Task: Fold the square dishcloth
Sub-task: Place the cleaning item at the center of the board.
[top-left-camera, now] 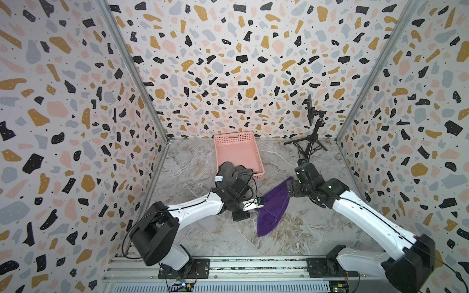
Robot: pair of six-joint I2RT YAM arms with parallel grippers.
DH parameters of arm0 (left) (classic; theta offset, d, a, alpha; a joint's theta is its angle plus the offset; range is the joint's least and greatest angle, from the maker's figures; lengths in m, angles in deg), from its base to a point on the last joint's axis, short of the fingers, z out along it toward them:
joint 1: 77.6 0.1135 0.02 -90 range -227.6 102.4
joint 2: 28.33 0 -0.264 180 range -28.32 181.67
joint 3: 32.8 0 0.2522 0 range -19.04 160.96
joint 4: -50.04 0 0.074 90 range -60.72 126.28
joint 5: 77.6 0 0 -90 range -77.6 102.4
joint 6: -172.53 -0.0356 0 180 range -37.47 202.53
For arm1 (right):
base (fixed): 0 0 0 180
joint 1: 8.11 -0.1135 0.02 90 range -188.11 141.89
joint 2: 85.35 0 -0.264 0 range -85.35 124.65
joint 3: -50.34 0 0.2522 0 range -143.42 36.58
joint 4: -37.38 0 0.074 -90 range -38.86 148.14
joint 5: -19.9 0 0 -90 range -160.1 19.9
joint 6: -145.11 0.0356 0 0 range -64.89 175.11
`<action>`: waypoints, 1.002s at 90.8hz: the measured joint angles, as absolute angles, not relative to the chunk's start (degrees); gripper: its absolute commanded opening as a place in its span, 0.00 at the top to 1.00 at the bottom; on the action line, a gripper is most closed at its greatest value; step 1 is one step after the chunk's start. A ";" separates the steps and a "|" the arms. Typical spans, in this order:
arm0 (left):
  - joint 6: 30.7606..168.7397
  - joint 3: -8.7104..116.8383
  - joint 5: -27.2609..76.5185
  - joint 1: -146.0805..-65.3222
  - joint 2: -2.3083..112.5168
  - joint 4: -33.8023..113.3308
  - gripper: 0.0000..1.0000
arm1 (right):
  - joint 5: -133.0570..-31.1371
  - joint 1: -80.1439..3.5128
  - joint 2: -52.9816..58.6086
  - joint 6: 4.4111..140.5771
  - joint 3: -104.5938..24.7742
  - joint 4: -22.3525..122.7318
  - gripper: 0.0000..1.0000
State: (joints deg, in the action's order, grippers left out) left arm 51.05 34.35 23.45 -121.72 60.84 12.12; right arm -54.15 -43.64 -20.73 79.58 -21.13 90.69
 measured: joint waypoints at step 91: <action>55.48 51.31 6.57 -125.92 80.66 7.73 0.38 | -70.96 -53.78 -9.85 93.83 3.76 60.70 0.90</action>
State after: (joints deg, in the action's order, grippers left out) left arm 55.48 51.31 6.57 -125.92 80.66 7.73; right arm -70.96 -53.78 -9.85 93.83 3.76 60.70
